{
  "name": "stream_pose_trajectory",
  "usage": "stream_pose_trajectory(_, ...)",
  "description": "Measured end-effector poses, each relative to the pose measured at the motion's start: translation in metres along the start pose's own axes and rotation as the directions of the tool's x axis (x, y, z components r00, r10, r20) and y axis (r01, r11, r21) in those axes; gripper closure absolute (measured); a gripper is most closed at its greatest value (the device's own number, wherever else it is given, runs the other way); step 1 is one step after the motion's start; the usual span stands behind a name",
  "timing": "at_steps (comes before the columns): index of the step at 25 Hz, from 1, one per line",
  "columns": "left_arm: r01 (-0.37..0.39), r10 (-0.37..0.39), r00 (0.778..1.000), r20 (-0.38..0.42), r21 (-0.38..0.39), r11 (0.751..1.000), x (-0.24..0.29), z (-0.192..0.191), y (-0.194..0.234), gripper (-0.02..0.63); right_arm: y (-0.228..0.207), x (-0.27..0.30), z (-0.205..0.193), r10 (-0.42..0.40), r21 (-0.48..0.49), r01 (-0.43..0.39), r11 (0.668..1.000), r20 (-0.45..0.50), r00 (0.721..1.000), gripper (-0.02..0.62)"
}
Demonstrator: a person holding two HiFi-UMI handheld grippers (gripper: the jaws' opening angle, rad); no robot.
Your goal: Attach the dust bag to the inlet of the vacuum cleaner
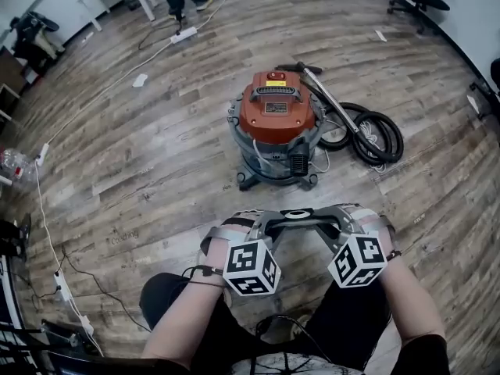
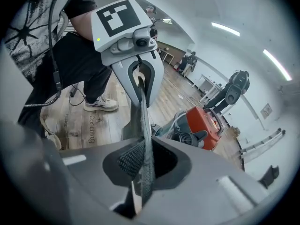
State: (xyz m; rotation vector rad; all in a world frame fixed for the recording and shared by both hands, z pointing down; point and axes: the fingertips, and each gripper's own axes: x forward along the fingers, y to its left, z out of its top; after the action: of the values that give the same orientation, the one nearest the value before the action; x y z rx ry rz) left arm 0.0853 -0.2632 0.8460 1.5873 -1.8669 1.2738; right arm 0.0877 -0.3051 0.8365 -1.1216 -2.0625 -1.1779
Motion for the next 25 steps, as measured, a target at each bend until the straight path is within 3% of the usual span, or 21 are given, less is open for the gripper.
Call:
stream_pose_trajectory(10,0.054,-0.052,0.998,-0.038,0.054,0.997,0.009,0.007,0.042,0.575,-0.036,0.005,-0.004,-0.054,0.075,0.054,0.996,0.005,0.999,0.565)
stream_pose_trajectory(18,0.076,-0.064,0.995,-0.072,0.167,0.983,0.017,0.0,0.083,0.574,-0.067,0.021,0.001,-0.147,0.159,0.146,0.976,-0.008,0.989,0.565)
stream_pose_trajectory(22,0.065,-0.057,0.996,-0.074,0.116,0.991,0.023,-0.007,0.095,0.569,-0.071,0.031,0.001,-0.178,0.188,0.18,0.966,-0.025,0.984,0.565)
stream_pose_trajectory(25,0.028,-0.027,0.999,-0.041,0.029,0.999,0.035,-0.007,0.09,0.568,-0.07,0.034,-0.01,-0.185,0.191,0.191,0.963,-0.049,0.981,0.565)
